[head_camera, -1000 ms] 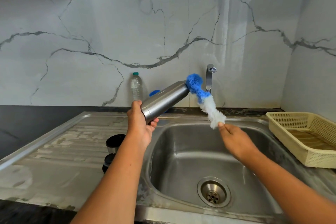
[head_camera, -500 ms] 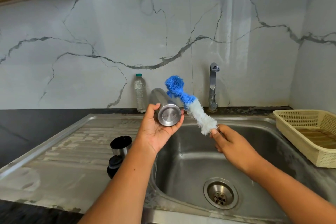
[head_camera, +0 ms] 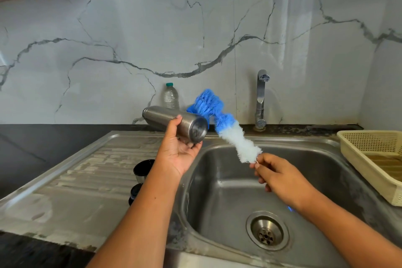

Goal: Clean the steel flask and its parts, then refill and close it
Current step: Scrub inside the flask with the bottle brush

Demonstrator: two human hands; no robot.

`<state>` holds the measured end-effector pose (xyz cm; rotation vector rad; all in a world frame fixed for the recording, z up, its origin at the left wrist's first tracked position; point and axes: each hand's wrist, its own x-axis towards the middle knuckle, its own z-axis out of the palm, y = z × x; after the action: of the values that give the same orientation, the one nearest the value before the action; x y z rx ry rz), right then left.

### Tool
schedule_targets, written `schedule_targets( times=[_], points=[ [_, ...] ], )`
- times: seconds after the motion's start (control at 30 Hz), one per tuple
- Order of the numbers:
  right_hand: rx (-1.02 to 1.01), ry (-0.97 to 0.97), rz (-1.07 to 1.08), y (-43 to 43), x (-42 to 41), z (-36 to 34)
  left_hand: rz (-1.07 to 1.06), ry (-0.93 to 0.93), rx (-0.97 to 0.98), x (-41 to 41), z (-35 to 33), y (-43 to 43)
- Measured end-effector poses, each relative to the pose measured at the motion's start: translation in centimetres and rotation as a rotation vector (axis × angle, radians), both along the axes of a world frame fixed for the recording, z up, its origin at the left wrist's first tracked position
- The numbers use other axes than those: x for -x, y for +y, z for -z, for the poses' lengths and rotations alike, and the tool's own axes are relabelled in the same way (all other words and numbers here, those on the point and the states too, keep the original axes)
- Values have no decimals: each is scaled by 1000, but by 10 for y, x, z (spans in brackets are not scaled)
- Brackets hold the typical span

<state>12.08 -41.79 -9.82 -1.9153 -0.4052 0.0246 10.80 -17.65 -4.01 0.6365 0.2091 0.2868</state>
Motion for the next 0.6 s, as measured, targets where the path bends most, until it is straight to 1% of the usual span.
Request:
schedule_targets(
  times=[0.07,0.17,0.23,0.37,0.47,0.53,0.6],
  points=[
    [-51,22,-31,1,2,-2,-11,6,3,0,-3,1],
    [31,-53,-77,1,2,-2,-22,-20,44,1,-10,0],
    [46,-103,-54,1,2,-3,-26,-41,71,3,-13,-2],
    [-83,-171,-18,0,7,-8,17,-98,117,8,-18,-8],
    [-171,-155,-68,-2,14,-14,36,-115,150,12,-23,-10],
    [-117,-165,-117,-3,18,-14,32,-138,185,13,-23,-7],
    [-23,-194,-139,-2,20,-12,27,-160,179,11,-21,-3]
  ],
)
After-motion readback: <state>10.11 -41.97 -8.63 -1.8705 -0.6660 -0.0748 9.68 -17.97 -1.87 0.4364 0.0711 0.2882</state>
